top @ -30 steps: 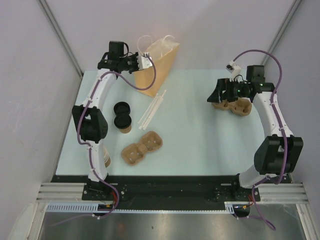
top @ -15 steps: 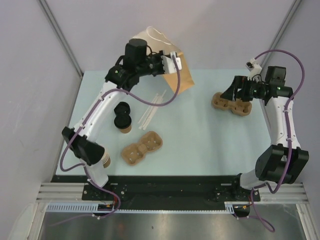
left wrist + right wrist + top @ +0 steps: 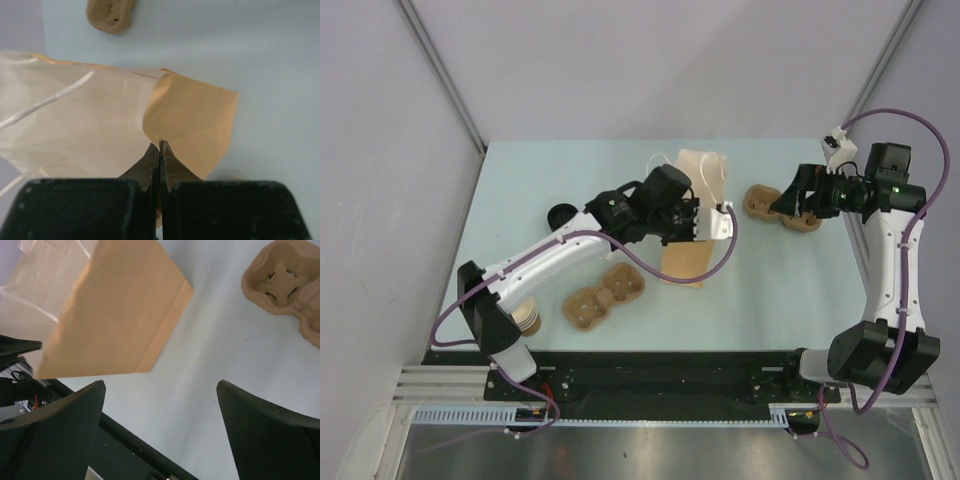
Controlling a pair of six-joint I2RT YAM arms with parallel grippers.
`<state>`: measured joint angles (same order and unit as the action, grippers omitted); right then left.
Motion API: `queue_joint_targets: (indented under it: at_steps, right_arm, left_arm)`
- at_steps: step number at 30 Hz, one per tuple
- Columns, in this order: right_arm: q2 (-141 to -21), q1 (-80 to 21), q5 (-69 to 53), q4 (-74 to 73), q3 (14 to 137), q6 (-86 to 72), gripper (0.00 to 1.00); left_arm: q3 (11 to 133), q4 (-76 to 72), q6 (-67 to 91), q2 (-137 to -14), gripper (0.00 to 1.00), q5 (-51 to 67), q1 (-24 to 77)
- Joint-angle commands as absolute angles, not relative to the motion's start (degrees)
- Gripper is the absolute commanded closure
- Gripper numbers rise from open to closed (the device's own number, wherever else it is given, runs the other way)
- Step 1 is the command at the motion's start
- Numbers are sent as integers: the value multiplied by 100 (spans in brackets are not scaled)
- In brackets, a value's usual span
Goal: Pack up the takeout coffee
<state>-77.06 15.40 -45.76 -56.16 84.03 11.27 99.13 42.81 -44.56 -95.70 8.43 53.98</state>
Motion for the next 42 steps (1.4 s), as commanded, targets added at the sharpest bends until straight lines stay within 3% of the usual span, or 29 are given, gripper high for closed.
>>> queue_joint_targets:
  at_steps: [1, 6, 10, 18, 21, 25, 29, 35, 42]
  right_arm:
    - [-7216, 1600, -4360, -6187, 8675, 1432, 0]
    - [-7075, 1661, -4421, -6328, 8640, 1608, 0]
    - [-7163, 1661, -4368, -6345, 8640, 1828, 0]
    - [-6961, 1652, -4447, -6407, 8578, 2022, 0]
    - [-6935, 1661, -4509, -6320, 8578, 1934, 0]
    - [-6961, 1652, -4526, -6214, 8666, 1837, 0]
    - [-7127, 1626, -4658, -6179, 8850, 1706, 0]
    - [-7242, 1240, -4755, -5591, 9035, 1108, 1]
    - [-7733, 476, -5422, -5186, 9666, 590, 16]
  left_arm:
    - [9729, 4192, -3640, -9501, 100, 413, 5862]
    - [10335, 4910, -3130, -9562, 96, 703, 5985]
    - [11142, 5729, -2778, -9773, 86, 1124, 6012]
    - [11101, 5977, -2119, -9853, 84, 1388, 6012]
    - [11083, 5959, -2083, -9582, 76, 1476, 6012]
    - [11476, 5941, -2092, -9211, 52, 1696, 5915]
    - [12164, 5969, -1706, -9106, 44, 2240, 5137]
    - [11742, 5424, -748, -8772, 42, 2680, 3519]
    - [11514, 4545, -124, -8718, 37, 3181, 3041]
